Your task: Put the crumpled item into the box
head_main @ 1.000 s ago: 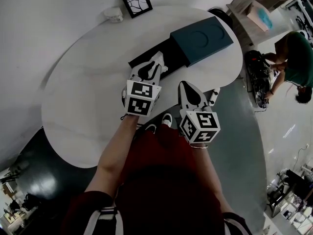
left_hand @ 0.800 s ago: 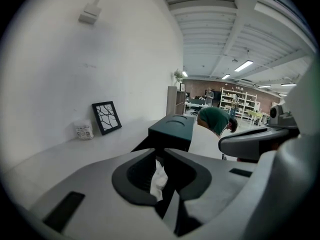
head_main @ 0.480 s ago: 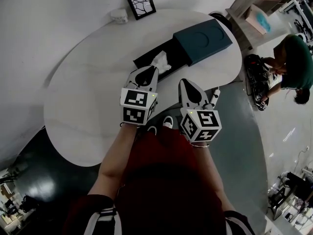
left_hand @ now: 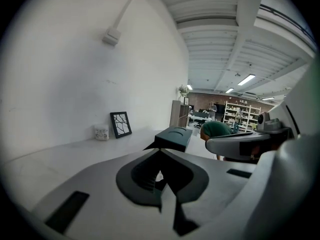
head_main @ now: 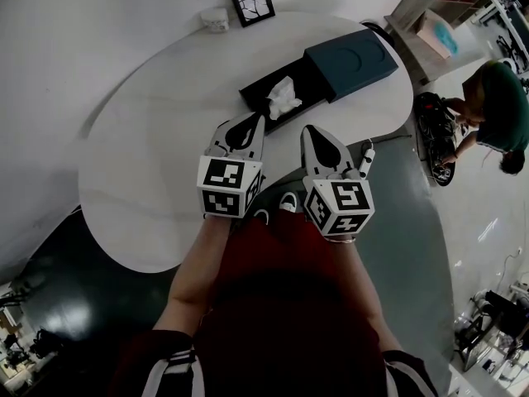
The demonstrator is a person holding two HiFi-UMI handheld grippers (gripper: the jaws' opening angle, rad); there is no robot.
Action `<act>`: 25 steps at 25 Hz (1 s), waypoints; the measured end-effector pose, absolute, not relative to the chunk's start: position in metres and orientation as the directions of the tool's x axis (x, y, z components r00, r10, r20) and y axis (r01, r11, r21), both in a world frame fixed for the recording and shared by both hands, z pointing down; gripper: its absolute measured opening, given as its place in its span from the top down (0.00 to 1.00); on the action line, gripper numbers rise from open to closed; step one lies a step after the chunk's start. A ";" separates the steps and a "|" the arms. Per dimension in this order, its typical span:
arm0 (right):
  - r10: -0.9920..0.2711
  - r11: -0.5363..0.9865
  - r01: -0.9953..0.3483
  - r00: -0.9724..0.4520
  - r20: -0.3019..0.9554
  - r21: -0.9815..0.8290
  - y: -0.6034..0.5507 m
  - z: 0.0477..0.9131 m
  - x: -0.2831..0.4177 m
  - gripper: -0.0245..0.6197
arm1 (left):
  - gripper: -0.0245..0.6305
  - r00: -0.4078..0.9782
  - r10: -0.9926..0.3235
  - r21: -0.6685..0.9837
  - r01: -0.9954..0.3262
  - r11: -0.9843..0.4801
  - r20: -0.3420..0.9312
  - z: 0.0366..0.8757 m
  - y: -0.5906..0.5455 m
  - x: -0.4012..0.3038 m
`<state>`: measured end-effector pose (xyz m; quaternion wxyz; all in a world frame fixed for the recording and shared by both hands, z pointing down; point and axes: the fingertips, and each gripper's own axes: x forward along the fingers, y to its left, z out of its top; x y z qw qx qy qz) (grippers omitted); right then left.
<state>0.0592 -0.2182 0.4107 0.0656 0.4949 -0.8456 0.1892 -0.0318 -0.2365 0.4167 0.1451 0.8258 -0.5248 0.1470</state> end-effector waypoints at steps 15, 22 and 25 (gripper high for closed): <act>-0.836 0.427 -0.874 -0.480 0.266 -0.232 -0.185 0.392 0.042 0.94 | 0.93 0.393 -0.850 0.128 -0.919 -0.372 0.350 0.404 -0.191 -0.076; -0.843 0.419 -0.877 -0.472 0.258 -0.234 -0.170 0.388 0.032 0.94 | 0.93 0.395 -0.851 0.132 -0.919 -0.373 0.346 0.402 -0.174 -0.091; -0.846 0.419 -0.878 -0.470 0.251 -0.232 -0.164 0.385 0.026 0.94 | 0.93 0.396 -0.851 0.133 -0.918 -0.373 0.345 0.401 -0.167 -0.098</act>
